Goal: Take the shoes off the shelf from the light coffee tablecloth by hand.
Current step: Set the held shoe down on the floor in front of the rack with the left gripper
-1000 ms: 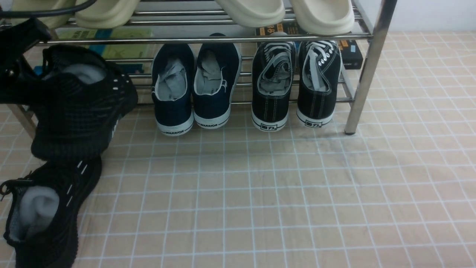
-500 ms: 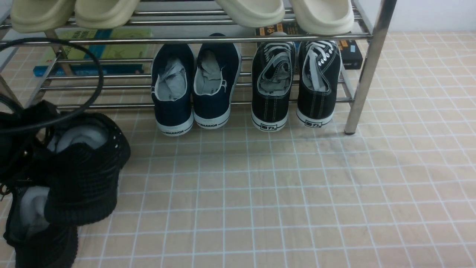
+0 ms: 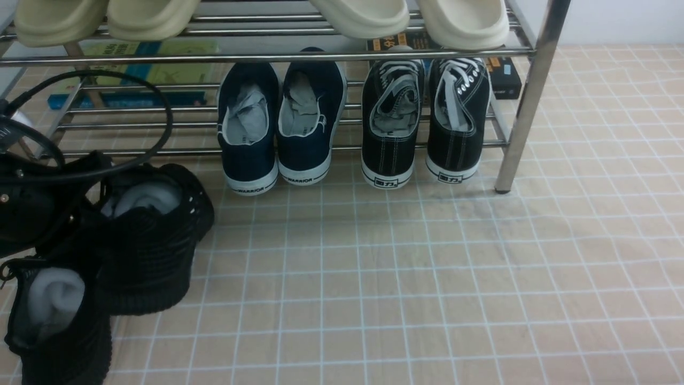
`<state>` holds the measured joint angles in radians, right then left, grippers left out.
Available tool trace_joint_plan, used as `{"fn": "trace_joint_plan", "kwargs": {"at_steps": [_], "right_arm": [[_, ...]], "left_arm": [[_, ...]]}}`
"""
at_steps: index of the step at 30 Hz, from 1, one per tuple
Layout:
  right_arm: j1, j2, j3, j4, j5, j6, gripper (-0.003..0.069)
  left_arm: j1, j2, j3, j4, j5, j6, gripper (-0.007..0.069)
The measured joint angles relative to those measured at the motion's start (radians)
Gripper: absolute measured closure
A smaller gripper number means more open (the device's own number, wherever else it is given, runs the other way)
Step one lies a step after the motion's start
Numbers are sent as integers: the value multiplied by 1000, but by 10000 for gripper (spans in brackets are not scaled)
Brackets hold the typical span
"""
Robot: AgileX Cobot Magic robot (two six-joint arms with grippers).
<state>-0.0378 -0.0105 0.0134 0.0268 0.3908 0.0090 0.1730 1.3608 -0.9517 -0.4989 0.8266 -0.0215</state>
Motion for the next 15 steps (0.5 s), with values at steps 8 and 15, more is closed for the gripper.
{"fn": "trace_joint_plan", "kwargs": {"at_steps": [8, 15], "right_arm": [[0, 0, 0, 0, 0, 0, 421], [0, 0, 0, 0, 0, 0, 421]], "left_arm": [[0, 68, 0, -17, 17, 0, 608], [0, 87, 1, -8, 25, -1, 568]]}}
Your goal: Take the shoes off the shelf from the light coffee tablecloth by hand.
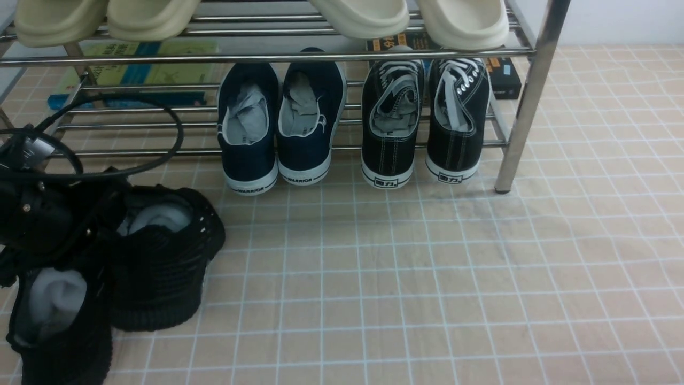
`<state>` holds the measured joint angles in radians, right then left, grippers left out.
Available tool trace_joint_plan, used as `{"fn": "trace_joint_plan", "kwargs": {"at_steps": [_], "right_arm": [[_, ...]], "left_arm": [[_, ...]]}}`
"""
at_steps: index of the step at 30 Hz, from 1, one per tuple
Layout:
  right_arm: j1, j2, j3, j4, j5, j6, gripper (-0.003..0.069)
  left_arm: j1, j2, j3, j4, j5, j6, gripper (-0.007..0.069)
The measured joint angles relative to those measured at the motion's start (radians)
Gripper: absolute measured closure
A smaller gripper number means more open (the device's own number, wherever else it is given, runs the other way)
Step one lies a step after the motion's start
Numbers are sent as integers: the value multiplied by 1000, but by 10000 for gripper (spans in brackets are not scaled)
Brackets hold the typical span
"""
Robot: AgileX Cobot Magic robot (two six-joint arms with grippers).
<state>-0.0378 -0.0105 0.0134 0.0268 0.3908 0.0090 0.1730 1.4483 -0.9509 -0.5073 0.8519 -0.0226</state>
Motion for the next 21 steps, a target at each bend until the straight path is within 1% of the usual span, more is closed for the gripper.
{"fn": "trace_joint_plan", "kwargs": {"at_steps": [1, 2, 4, 5, 8, 10, 11, 12, 14, 15, 17, 19, 20, 21], "right_arm": [[0, 0, 0, 0, 0, 0, 421], [0, 0, 0, 0, 0, 0, 421], [0, 0, 0, 0, 0, 0, 421], [0, 0, 0, 0, 0, 0, 421], [0, 0, 0, 0, 0, 0, 421], [0, 0, 0, 0, 0, 0, 421], [0, 0, 0, 0, 0, 0, 421], [0, 0, 0, 0, 0, 0, 421], [0, 0, 0, 0, 0, 0, 421], [0, 0, 0, 0, 0, 0, 421], [0, 0, 0, 0, 0, 0, 421], [0, 0, 0, 0, 0, 0, 421], [0, 0, 0, 0, 0, 0, 421], [0, 0, 0, 0, 0, 0, 421]], "left_arm": [[0, 0, 0, 0, 1, 0, 544], [0, 0, 0, 0, 1, 0, 544], [0, 0, -3, 1, 7, -1, 468], [0, 0, -10, 3, 18, -2, 447], [0, -1, -62, 21, 79, -2, 335], [0, -9, -121, 46, 137, -2, 292], [0, -9, -121, 48, 137, -2, 292], [0, -22, -169, 75, 185, -2, 284], [0, -45, -226, 113, 245, -2, 295], [0, -72, -274, 161, 298, -2, 328], [0, -126, -324, 223, 348, -1, 395], [0, -181, -337, 260, 362, 2, 477], [0, -235, -333, 294, 371, 3, 543], [0, -278, -321, 310, 375, 7, 580]]}}
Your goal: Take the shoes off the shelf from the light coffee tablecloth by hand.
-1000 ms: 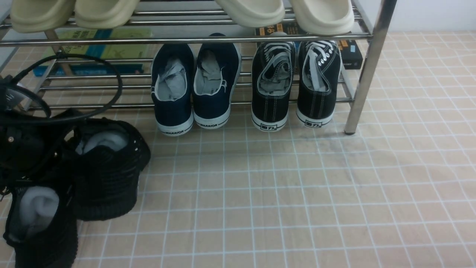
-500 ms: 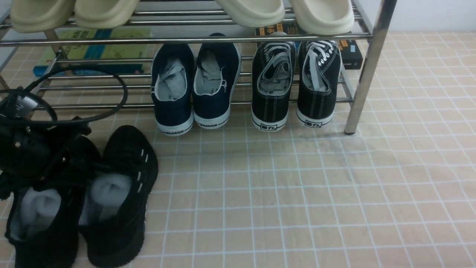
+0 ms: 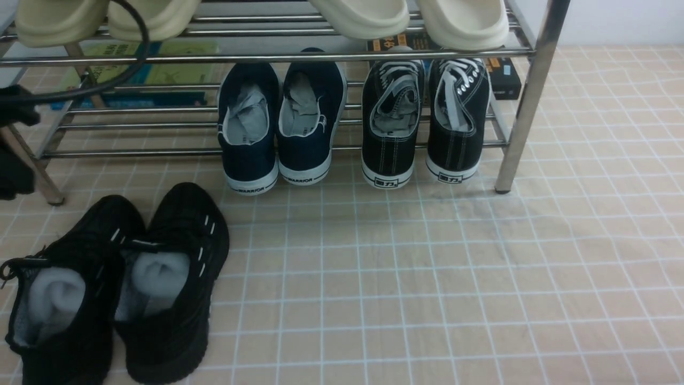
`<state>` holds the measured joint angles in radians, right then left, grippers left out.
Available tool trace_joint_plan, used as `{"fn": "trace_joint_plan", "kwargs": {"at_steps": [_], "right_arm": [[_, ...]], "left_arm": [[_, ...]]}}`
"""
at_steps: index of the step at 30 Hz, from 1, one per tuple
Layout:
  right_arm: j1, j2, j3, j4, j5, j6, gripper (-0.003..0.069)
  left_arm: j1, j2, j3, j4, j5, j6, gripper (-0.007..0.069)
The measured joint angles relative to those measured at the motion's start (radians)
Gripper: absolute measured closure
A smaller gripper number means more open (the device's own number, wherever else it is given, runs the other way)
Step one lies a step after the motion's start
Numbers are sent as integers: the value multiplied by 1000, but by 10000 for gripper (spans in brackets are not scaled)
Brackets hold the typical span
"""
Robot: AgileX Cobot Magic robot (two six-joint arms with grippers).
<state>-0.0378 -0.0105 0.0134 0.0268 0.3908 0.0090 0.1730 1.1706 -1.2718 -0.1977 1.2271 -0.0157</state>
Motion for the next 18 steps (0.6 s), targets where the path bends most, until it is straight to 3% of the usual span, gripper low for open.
{"fn": "trace_joint_plan", "kwargs": {"at_steps": [5, 10, 14, 18], "right_arm": [[0, 0, 0, 0, 0, 0, 421], [0, 0, 0, 0, 0, 0, 421], [0, 0, 0, 0, 0, 0, 421], [0, 0, 0, 0, 0, 0, 421]], "left_arm": [[0, -197, 145, -8, -53, 40, 624], [0, -500, 474, -122, -365, 106, 624], [0, -698, 722, -141, -559, 114, 624], [0, -805, 847, -141, -601, 118, 622]]}}
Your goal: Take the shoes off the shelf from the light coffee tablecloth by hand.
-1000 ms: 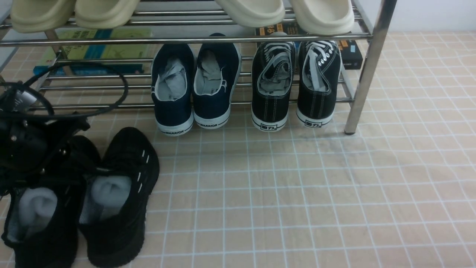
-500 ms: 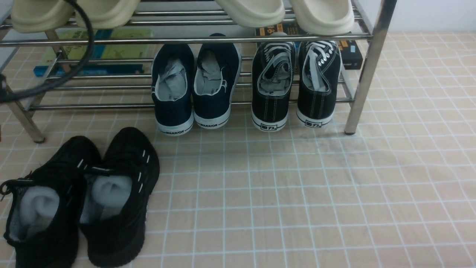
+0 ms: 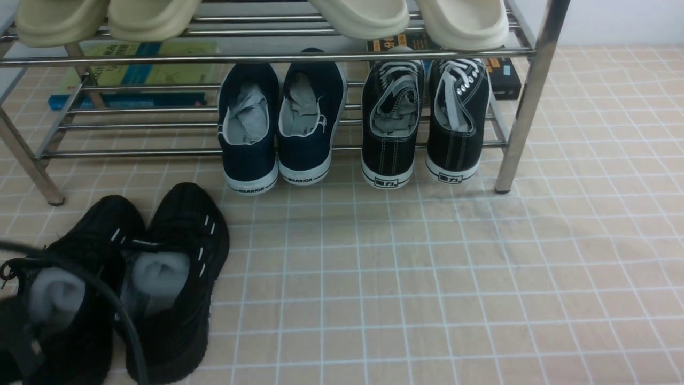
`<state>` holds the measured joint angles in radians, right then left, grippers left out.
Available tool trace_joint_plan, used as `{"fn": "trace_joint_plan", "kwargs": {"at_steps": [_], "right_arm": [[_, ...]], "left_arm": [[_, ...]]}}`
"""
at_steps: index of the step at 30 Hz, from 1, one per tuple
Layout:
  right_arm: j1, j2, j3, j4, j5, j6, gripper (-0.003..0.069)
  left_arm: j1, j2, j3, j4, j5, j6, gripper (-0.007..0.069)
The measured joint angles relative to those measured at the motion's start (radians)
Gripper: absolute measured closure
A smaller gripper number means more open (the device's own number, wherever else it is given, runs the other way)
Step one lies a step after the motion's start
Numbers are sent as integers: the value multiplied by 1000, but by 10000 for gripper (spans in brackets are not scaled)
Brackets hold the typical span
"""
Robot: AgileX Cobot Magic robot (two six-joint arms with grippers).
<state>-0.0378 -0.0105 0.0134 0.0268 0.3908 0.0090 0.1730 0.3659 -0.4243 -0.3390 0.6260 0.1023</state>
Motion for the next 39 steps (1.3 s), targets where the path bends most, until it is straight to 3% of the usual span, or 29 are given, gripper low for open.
{"fn": "trace_joint_plan", "kwargs": {"at_steps": [6, 19, 27, 34, 39], "right_arm": [[0, 0, 0, 0, 0, 0, 421], [0, 0, 0, 0, 0, 0, 421], [0, 0, 0, 0, 0, 0, 421], [0, 0, 0, 0, 0, 0, 421], [0, 0, 0, 0, 0, 0, 421]], "left_arm": [[0, -107, 171, 74, -41, 0, 613], [0, -174, 307, 195, -239, -1, 602], [-32, -330, 402, 435, -251, -212, 592], [-150, -376, 447, 468, -276, -252, 589], [-163, -377, 447, 468, -271, -254, 584]]}}
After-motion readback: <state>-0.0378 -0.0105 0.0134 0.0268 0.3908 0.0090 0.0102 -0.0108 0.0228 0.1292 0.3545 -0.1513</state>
